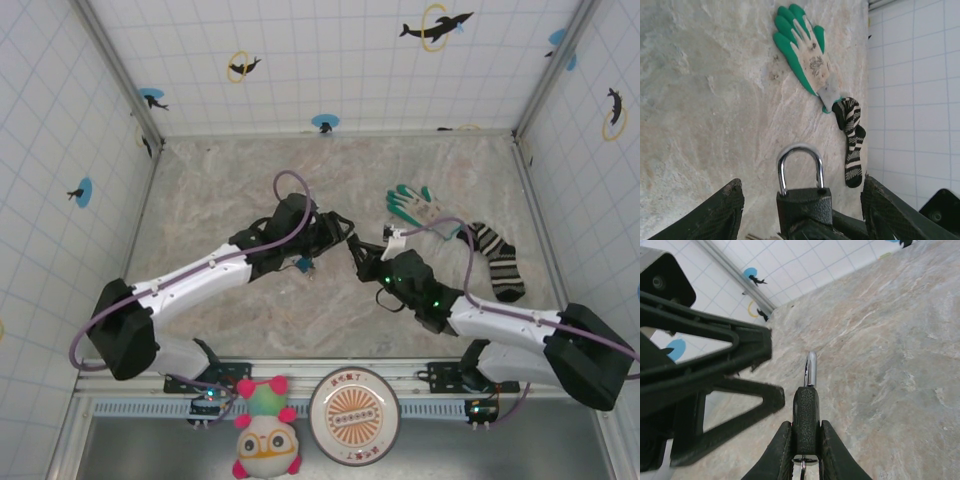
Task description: Unlock with the key
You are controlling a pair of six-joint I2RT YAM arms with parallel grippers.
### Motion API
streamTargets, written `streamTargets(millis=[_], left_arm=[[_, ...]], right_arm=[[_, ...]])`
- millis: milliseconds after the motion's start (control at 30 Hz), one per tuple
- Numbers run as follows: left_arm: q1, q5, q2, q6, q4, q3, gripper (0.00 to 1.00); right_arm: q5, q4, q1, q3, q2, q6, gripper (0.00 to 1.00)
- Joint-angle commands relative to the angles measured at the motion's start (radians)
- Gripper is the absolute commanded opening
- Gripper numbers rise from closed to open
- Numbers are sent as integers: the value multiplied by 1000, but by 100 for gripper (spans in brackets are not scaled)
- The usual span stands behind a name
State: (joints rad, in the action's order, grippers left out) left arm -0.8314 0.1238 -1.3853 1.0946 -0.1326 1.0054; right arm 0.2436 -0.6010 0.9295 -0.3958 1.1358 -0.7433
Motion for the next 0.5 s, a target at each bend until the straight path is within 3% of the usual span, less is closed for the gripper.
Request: streamTargets(millis=[0, 200, 467], left_arm=[[32, 27, 47, -115, -60, 32, 63], [98, 119, 93, -326, -147, 47, 60], [135, 337, 117, -576, -218, 71, 61]], right_arm=[[-120, -14, -34, 32, -56, 22, 0], [-329, 45, -106, 36, -122, 75, 0], [-572, 121, -165, -11, -162, 142, 0]])
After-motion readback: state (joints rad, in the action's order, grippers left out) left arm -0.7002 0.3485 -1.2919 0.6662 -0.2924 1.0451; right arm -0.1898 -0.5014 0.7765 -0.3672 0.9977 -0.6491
